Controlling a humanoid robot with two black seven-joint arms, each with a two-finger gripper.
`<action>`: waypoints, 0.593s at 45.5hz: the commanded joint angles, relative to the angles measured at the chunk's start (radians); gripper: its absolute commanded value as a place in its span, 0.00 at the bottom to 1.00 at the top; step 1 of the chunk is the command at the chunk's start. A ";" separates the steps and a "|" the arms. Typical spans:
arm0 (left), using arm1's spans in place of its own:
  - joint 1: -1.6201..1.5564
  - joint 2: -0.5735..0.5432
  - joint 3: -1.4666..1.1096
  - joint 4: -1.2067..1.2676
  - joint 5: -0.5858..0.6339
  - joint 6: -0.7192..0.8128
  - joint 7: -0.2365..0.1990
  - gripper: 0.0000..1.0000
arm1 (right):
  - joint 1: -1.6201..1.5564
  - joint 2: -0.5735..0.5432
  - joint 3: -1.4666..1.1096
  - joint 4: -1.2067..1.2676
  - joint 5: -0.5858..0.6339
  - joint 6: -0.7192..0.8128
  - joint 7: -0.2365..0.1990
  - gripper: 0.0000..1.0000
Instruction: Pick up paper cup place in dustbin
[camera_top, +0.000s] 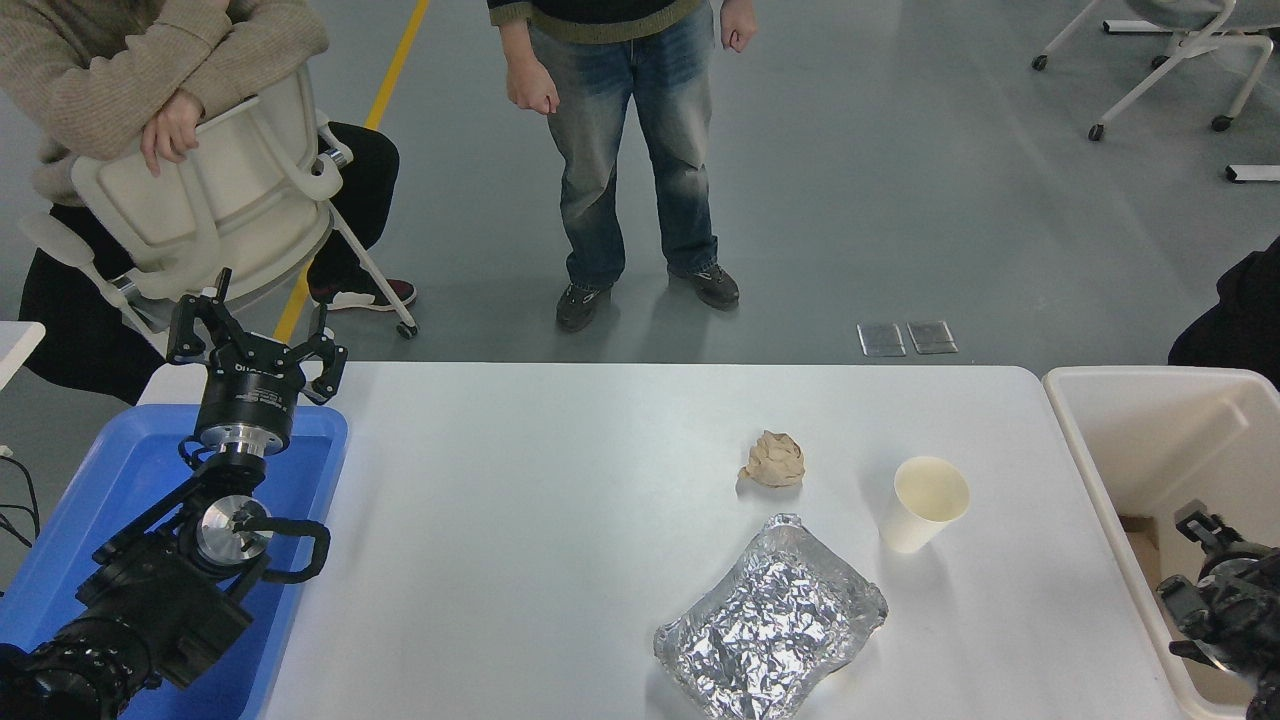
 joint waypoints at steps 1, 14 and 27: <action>0.002 0.000 0.000 0.001 0.000 0.000 0.000 0.99 | -0.004 0.000 0.000 -0.001 0.001 0.000 -0.001 1.00; 0.000 0.000 0.000 -0.001 0.000 0.000 0.000 0.99 | -0.004 0.000 0.000 0.001 0.006 0.000 0.000 1.00; 0.000 -0.001 0.000 0.001 0.000 0.000 0.000 0.99 | 0.005 0.000 0.000 0.001 0.006 0.000 0.000 1.00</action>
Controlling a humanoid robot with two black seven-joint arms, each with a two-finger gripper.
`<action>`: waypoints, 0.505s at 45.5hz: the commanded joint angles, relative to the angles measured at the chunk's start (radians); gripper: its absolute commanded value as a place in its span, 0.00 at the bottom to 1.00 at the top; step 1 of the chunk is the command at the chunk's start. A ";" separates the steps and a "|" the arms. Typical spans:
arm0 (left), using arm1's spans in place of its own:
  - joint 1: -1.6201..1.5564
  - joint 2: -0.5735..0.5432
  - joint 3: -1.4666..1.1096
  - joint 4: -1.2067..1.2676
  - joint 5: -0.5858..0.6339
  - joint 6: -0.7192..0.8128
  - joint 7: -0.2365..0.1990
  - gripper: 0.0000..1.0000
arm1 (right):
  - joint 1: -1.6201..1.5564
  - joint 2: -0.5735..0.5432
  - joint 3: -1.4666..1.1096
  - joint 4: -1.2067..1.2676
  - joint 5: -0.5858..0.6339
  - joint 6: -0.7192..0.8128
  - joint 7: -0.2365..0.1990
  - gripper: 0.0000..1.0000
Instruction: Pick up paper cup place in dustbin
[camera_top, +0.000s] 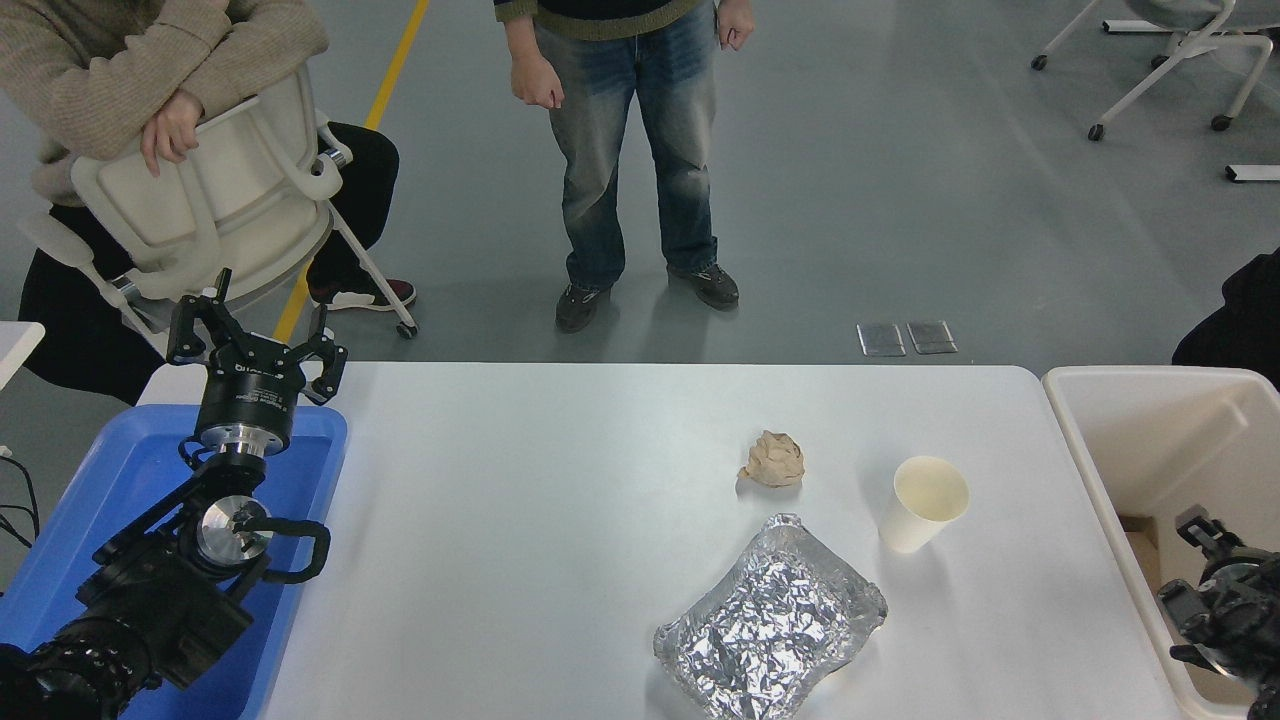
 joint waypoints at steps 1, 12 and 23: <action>0.000 -0.001 0.000 0.001 0.000 0.000 0.000 0.99 | 0.008 0.001 0.000 0.000 0.002 0.000 0.000 1.00; 0.000 -0.001 0.000 0.001 0.000 0.000 0.000 0.99 | 0.008 0.000 0.000 0.000 0.001 0.000 0.000 1.00; 0.000 0.001 0.000 0.001 0.000 0.000 0.000 0.99 | 0.009 -0.006 0.000 0.011 0.002 0.003 0.000 1.00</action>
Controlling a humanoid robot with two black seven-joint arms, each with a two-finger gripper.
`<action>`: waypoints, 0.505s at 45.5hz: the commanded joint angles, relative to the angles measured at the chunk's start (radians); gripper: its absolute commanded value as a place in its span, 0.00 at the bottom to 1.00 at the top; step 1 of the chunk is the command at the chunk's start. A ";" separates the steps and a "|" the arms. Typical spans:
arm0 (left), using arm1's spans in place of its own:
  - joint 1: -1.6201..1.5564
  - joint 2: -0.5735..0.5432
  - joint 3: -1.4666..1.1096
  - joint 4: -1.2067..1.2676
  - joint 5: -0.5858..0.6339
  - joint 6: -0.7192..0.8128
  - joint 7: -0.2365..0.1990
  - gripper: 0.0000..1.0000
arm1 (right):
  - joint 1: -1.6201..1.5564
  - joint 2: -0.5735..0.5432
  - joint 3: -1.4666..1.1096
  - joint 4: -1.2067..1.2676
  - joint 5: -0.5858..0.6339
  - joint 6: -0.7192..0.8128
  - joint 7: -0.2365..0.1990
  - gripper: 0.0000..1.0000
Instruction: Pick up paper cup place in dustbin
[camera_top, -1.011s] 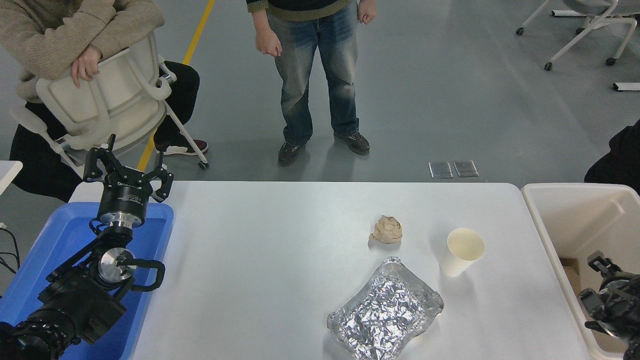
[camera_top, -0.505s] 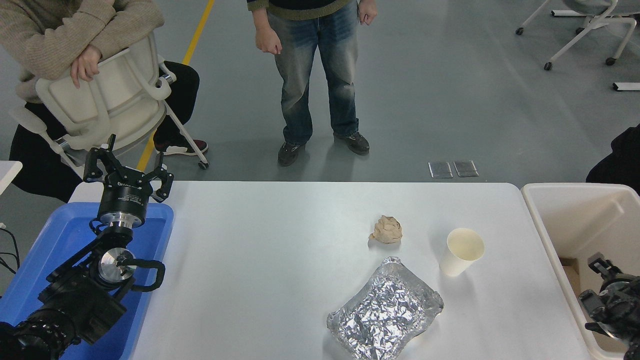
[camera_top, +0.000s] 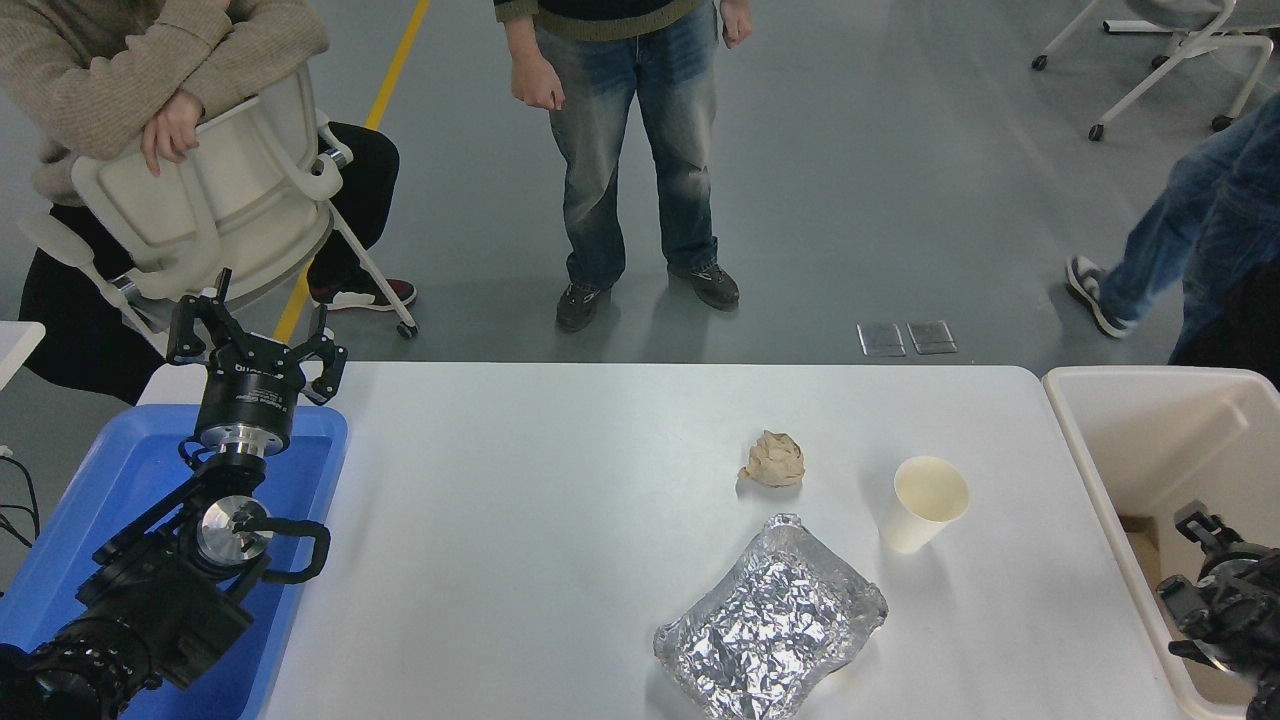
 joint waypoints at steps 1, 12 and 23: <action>0.000 0.000 0.000 0.001 0.000 0.000 0.000 0.99 | 0.002 -0.009 0.000 0.009 0.001 0.003 0.000 1.00; 0.000 0.000 0.000 0.001 0.000 0.000 0.000 0.99 | 0.002 -0.002 -0.003 0.001 -0.001 0.000 0.000 1.00; 0.000 0.001 0.000 -0.001 0.000 0.000 0.000 0.99 | 0.002 -0.003 -0.002 0.009 0.001 0.003 0.000 1.00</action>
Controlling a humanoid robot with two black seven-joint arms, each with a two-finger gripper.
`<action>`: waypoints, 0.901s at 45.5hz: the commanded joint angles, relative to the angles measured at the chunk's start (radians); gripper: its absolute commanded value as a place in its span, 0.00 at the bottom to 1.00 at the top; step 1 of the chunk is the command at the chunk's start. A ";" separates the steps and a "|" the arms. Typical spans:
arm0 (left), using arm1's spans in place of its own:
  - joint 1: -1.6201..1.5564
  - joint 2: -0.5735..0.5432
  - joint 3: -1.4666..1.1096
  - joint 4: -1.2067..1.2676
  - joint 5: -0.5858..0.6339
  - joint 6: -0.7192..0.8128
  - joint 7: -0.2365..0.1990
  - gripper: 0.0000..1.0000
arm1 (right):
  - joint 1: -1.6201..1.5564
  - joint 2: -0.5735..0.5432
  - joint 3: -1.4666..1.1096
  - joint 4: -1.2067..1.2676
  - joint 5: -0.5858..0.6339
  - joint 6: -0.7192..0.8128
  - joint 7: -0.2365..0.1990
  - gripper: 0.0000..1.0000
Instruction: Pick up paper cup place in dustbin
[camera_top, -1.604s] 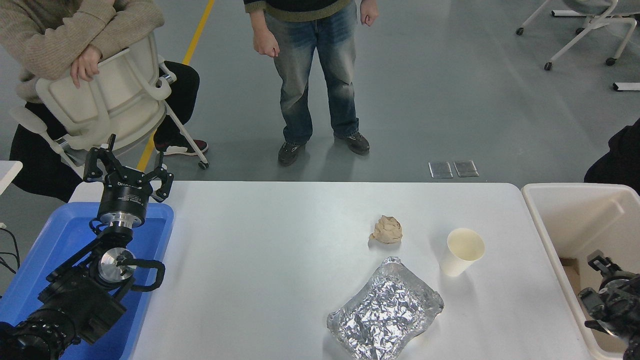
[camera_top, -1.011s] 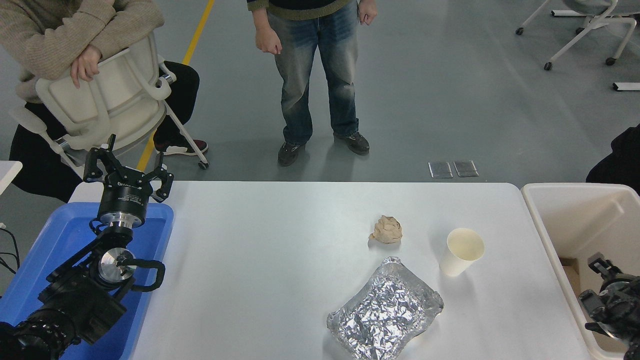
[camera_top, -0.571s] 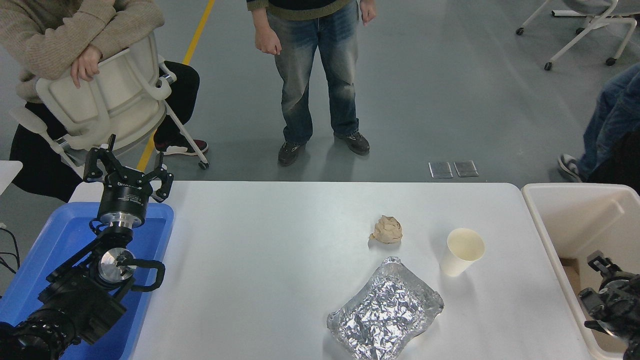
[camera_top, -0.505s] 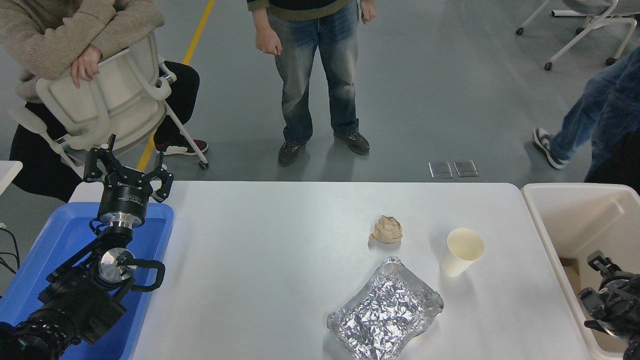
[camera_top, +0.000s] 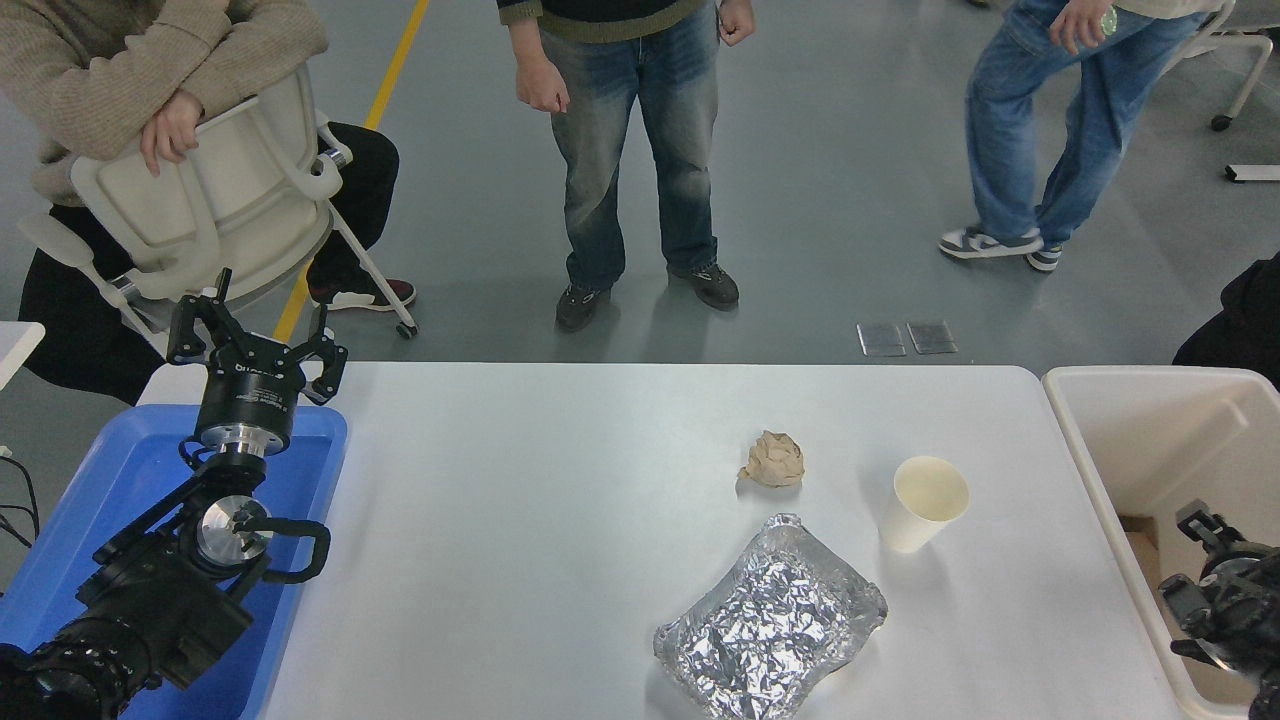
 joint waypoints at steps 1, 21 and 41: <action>0.000 0.001 0.000 0.001 0.000 0.000 0.000 0.99 | 0.000 0.000 0.002 0.005 0.001 0.002 0.000 1.00; 0.000 0.001 0.000 -0.001 0.000 0.000 0.000 0.99 | 0.002 -0.003 -0.001 0.005 0.001 0.002 0.000 1.00; 0.000 -0.001 0.002 0.001 0.000 0.000 0.000 0.99 | 0.127 -0.196 0.003 0.348 -0.004 0.017 0.000 1.00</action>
